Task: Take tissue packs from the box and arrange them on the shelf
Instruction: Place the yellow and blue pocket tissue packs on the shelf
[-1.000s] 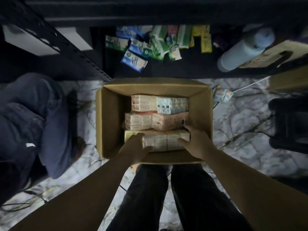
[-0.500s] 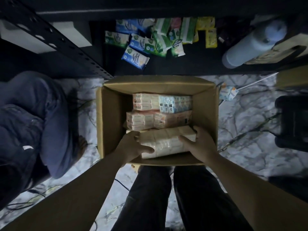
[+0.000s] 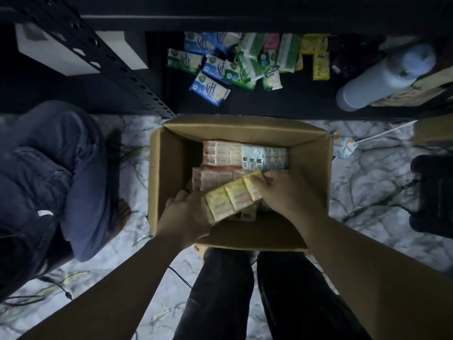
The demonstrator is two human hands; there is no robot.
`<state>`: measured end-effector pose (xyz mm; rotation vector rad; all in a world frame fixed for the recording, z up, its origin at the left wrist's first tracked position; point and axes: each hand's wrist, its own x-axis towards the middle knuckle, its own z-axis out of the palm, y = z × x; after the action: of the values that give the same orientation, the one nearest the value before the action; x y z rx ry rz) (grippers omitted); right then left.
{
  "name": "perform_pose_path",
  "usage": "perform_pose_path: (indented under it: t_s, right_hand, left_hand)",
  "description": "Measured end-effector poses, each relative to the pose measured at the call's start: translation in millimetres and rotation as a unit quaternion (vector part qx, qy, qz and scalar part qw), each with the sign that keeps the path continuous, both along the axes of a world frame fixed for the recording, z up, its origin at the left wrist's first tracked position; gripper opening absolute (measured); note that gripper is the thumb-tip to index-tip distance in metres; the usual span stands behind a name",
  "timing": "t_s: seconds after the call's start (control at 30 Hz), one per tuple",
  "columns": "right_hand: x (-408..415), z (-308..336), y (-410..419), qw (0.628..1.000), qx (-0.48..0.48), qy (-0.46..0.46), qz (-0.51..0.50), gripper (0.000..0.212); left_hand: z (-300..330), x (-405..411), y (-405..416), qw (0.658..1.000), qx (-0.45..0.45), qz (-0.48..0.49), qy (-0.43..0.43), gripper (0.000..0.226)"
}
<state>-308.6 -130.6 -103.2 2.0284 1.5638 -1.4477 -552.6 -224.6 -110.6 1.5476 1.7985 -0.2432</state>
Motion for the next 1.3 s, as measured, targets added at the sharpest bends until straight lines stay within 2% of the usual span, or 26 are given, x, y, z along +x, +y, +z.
perform_pose_path:
  t_s: [0.07, 0.17, 0.23, 0.3, 0.4, 0.47, 0.57, 0.67, 0.73, 0.8, 0.93, 1.0, 1.1, 1.2, 1.3]
  right_hand:
    - [-3.3, -4.6, 8.5, 0.999, 0.013, -0.02, -0.023, 0.043]
    - [-12.0, -19.4, 27.5, 0.995, 0.064, -0.038, -0.07, 0.035]
    - [-20.2, -35.2, 39.9, 0.992, 0.072, -0.033, -0.095, 0.045]
    - [-26.3, -52.0, 50.8, 0.991, 0.043, -0.026, -0.125, 0.065]
    - [-27.4, -75.2, 59.5, 0.99, 0.007, -0.019, -0.137, 0.084]
    - [-22.9, -88.3, 61.5, 0.995, 0.011, -0.047, -0.092, 0.076]
    - [-13.1, -81.8, 61.2, 0.996, 0.026, -0.057, -0.066, 0.051]
    - [3.9, -63.1, 51.1, 0.995, 0.034, -0.018, -0.09, 0.048]
    - [13.8, -43.0, 42.5, 0.993, 0.045, 0.008, -0.11, 0.056]
    - [24.7, -23.5, 36.5, 0.99, 0.06, 0.033, -0.126, 0.054]
    - [42.9, 38.2, 28.4, 0.983, 0.09, 0.081, -0.138, 0.024]
    - [50.4, 79.2, 23.9, 0.976, 0.08, 0.113, -0.171, 0.019]
    - [61.6, 143.5, 20.0, 0.966, 0.092, 0.146, -0.191, 0.025]
    - [71.0, 220.5, 20.1, 0.947, 0.101, 0.194, -0.236, 0.01]
    - [78.5, 298.3, 24.7, 0.941, 0.119, 0.218, -0.228, 0.016]
  left_hand:
    - [-0.9, -3.5, -4.5, 0.999, 0.024, -0.021, 0.002, 0.069]
    - [-0.8, -10.1, -12.0, 0.996, 0.029, 0.059, -0.066, 0.076]
    - [-2.9, -16.6, -17.3, 0.993, 0.031, 0.078, -0.086, 0.084]
    - [-7.5, -24.1, -24.2, 0.992, 0.053, 0.078, -0.088, 0.086]
    - [-7.6, -30.5, -28.1, 0.983, 0.064, 0.139, -0.097, 0.088]
    - [-7.6, -30.9, -27.1, 0.982, 0.069, 0.143, -0.106, 0.089]
    - [-6.0, -28.8, -25.4, 0.98, 0.062, 0.153, -0.109, 0.089]
    - [5.1, -25.9, -25.9, 0.98, 0.055, 0.159, -0.108, 0.088]
    - [19.9, -23.5, -23.7, 0.978, 0.059, 0.163, -0.113, 0.088]
    - [38.6, -23.0, -21.1, 0.978, 0.065, 0.163, -0.116, 0.086]
    - [85.6, -32.3, -14.8, 0.979, 0.084, 0.125, -0.136, 0.086]
    - [115.6, -39.4, -9.3, 0.978, 0.091, 0.11, -0.154, 0.088]
    - [168.6, -46.1, 2.0, 0.974, 0.114, 0.084, -0.179, 0.087]
    - [229.7, -50.7, 13.1, 0.968, 0.159, 0.047, -0.186, 0.085]
    - [293.3, -52.7, 24.3, 0.962, 0.198, 0.024, -0.188, 0.089]
